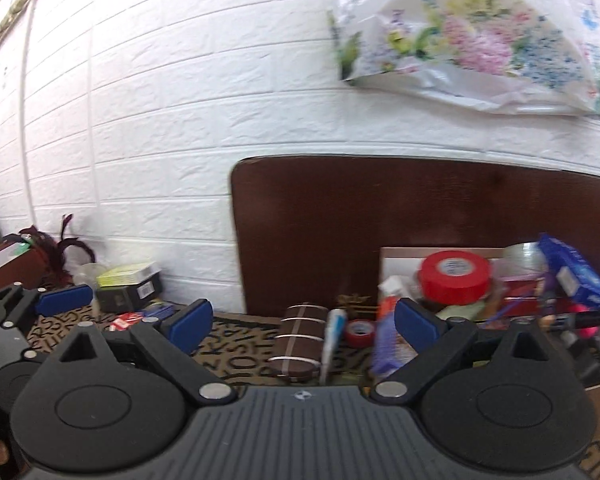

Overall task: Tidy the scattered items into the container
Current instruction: 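Move both open tools back, bringing the left tool over the red tube, then close the left tool on the red tube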

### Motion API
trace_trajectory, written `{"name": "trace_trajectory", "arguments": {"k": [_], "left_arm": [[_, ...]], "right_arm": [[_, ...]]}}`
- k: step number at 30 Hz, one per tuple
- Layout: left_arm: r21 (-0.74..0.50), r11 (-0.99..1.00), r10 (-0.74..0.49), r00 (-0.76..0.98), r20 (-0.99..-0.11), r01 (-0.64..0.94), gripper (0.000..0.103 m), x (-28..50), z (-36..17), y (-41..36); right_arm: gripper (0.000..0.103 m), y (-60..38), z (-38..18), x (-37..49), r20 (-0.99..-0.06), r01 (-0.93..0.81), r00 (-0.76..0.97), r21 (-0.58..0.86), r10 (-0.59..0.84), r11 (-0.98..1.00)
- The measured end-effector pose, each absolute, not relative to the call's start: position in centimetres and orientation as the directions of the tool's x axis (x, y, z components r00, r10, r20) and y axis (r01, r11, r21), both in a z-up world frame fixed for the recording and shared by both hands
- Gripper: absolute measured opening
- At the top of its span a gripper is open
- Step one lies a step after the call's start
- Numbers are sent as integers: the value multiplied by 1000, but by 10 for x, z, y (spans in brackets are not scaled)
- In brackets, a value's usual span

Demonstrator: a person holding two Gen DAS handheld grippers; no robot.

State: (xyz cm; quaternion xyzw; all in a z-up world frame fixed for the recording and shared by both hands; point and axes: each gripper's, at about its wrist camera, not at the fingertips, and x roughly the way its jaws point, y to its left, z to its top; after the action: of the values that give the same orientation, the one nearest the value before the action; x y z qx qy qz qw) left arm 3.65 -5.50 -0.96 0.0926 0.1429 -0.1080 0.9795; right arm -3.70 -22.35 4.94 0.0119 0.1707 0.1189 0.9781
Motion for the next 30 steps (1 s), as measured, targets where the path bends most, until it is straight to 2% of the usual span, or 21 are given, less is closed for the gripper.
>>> {"name": "trace_trajectory", "arguments": {"k": [11, 22, 30], "left_arm": [[189, 978, -1, 909, -416, 88, 99, 74, -52, -47], [253, 966, 163, 867, -471, -44, 99, 113, -73, -63], [253, 955, 279, 766, -580, -157, 98, 147, -92, -65]], "right_arm": [[99, -186, 32, -30, -370, -267, 891, 39, 262, 963], [100, -197, 12, -15, -406, -229, 885, 44, 227, 972], [101, -209, 10, -11, -413, -223, 884, 40, 219, 974]]}}
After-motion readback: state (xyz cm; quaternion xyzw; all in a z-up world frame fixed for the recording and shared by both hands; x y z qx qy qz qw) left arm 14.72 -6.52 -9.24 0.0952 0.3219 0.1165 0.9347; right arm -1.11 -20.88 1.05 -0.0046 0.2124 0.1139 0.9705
